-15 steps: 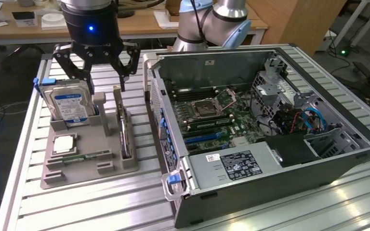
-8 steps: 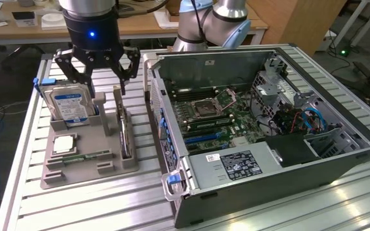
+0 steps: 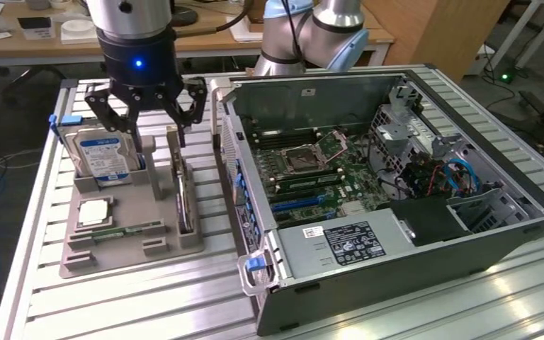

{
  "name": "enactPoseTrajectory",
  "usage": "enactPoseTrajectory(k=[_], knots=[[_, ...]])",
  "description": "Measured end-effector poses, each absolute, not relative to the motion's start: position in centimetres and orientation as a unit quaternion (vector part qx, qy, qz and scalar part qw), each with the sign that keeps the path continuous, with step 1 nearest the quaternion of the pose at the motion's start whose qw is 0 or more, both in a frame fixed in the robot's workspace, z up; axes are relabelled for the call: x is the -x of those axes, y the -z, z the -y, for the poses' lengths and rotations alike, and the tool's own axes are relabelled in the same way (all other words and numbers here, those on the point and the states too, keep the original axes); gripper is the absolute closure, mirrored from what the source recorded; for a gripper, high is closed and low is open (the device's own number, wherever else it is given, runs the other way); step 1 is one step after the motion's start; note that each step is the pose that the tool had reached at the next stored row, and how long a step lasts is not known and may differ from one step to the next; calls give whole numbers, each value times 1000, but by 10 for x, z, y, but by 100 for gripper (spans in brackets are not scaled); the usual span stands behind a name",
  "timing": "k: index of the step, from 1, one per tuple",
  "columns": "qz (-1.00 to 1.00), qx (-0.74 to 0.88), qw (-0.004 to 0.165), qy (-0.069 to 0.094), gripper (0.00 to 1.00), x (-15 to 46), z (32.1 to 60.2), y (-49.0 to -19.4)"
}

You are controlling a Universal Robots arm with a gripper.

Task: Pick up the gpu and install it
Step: 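Pick up the gpu and move the gpu toward the slot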

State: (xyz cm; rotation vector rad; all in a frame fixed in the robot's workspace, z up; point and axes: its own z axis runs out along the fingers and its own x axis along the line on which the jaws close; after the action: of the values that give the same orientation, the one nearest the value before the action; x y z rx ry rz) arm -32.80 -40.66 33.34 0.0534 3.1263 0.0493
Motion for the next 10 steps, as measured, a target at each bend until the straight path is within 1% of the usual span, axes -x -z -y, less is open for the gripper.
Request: enactPoseTrajectory(k=[10], knots=[[-1000,-17,7,-16,35,328,414,-319]])
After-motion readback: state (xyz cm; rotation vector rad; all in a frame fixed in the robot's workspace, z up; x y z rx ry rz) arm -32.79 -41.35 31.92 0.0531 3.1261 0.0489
